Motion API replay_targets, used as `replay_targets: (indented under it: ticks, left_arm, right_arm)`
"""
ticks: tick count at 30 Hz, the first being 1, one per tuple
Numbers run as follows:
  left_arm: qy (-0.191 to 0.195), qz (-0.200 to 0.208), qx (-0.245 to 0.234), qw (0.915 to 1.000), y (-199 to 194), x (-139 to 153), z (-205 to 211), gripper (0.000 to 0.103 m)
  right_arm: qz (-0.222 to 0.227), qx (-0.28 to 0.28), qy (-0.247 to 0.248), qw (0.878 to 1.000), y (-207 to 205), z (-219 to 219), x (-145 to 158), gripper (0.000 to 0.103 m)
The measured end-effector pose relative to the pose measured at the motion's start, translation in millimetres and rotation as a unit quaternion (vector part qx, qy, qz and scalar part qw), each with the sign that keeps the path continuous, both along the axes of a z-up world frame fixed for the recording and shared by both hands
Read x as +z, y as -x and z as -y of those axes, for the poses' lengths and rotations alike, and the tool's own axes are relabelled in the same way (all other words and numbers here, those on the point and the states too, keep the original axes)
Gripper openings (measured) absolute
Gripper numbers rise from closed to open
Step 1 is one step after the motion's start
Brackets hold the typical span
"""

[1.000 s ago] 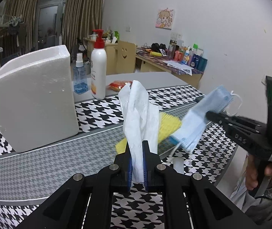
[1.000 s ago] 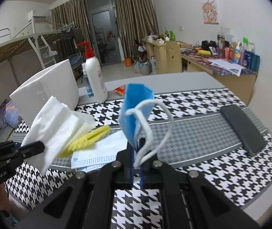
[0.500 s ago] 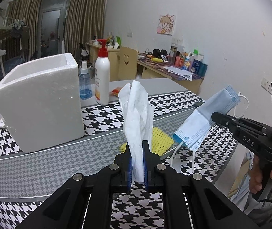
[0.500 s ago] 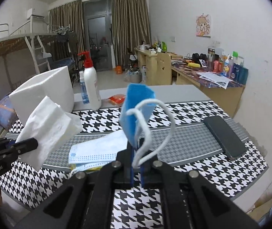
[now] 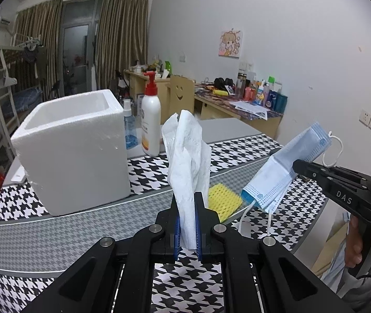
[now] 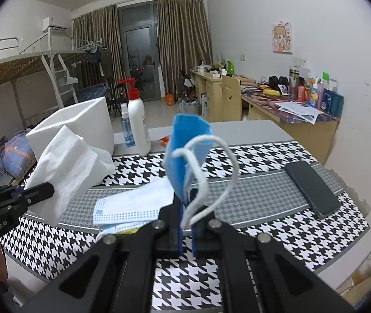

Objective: Organize soft objects
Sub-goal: 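Lift the cloth and mask and carry both tools toward the white foam box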

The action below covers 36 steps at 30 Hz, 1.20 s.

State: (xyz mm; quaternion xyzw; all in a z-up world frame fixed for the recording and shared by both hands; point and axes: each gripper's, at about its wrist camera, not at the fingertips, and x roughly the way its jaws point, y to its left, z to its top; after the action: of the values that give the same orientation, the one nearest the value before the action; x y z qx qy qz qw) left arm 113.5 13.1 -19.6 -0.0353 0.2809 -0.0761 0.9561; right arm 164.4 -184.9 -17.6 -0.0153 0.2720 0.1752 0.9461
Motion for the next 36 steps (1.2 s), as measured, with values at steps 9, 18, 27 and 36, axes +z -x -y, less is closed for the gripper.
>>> replay_targets:
  ticks: [9,18,27,36]
  left_arm:
    - [-0.003,0.010,0.002,0.9999,8,8,-4,0.009]
    - [-0.007,0.028,0.003,0.9996,11,26,-12,0.009]
    - [-0.015,0.037,0.002,0.9992,7,39,-15,0.009]
    - [-0.018,0.051,0.002,0.9985,-3,55,-18,0.009]
  right_arm:
    - [0.007,0.009,-0.007,1.000,2,-2,8,0.007]
    - [0.018,0.015,-0.018,1.000,3,-6,19,0.007]
    - [0.030,0.018,-0.022,0.999,3,-7,25,0.007]
    - [0.043,0.019,-0.027,0.999,3,-6,35,0.007]
